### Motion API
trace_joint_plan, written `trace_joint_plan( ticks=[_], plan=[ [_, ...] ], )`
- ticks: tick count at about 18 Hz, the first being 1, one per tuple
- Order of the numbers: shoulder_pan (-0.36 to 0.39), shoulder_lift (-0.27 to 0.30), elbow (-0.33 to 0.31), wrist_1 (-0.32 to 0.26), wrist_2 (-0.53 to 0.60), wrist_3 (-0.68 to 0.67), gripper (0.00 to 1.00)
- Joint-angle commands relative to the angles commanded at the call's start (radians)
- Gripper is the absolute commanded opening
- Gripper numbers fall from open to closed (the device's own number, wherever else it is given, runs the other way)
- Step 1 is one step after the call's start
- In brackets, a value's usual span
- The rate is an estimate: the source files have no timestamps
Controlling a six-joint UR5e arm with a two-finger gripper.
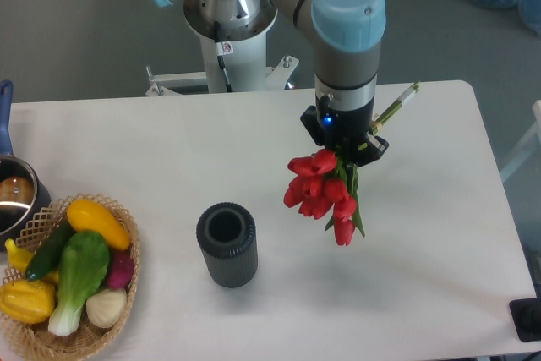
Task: Insert the flowers into the vase
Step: 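Carry the red tulip bunch with the gripper over the black vase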
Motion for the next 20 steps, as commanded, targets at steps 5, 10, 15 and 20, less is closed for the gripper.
trace_joint_plan(
  ticks=[5,10,15,20],
  plan=[
    [0.014,0.018,0.003,0.005,-0.064,-0.002,0.00],
    [0.037,0.038,-0.001,0.043,-0.251,-0.003,0.00],
    [0.066,0.069,-0.044,0.173,-0.613,-0.150,0.00],
    [0.058,0.075,-0.084,0.233,-0.883,-0.163,0.00]
  ],
)
